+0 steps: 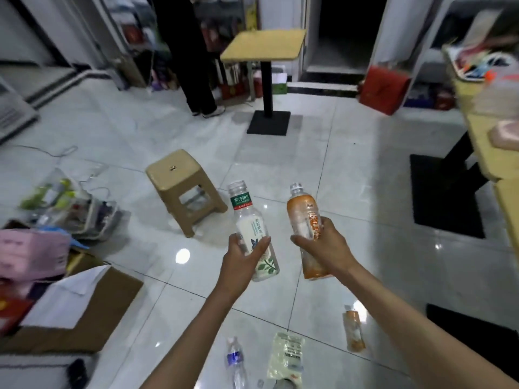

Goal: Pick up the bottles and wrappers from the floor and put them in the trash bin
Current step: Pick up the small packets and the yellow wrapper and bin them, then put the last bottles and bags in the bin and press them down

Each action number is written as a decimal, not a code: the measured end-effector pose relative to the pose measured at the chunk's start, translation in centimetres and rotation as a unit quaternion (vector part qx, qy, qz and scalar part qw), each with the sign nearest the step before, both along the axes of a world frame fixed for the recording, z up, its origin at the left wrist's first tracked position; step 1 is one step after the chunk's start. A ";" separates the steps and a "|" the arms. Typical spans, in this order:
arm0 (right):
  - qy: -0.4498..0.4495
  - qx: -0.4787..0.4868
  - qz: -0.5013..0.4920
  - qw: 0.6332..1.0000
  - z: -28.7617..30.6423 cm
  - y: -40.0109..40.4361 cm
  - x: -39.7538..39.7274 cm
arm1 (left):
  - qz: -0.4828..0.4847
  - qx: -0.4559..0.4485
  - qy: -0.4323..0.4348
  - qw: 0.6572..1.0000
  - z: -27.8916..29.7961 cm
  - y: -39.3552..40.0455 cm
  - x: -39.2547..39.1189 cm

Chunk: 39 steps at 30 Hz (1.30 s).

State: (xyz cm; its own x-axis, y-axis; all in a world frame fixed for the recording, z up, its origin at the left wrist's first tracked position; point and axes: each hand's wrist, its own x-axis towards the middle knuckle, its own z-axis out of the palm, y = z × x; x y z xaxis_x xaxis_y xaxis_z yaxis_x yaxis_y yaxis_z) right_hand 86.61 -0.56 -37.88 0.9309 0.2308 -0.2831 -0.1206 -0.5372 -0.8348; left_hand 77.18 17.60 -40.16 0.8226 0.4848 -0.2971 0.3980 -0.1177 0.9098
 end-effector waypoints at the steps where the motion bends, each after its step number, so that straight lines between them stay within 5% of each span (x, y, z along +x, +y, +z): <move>1: -0.004 0.026 0.008 1.000 1.9 0.3 -0.7 | 0.003 0.004 -0.010 1.000 1.9 0.2 -0.9; 8: -0.047 0.109 0.130 0.984 11.2 4.7 -8.2 | 0.073 0.066 -0.052 0.994 11.7 2.7 -11.2; 20: 0.018 0.182 0.368 0.912 14.1 20.9 -28.1 | 0.304 0.069 -0.040 0.949 15.5 9.7 -35.8; 29: 0.090 0.138 0.532 0.831 7.7 34.4 -49.2 | 0.449 0.066 -0.013 0.891 10.3 17.8 -56.8; 39: 0.141 0.048 0.548 0.823 -5.1 47.7 -60.9 | 0.475 -0.033 0.054 0.878 -2.6 28.7 -69.7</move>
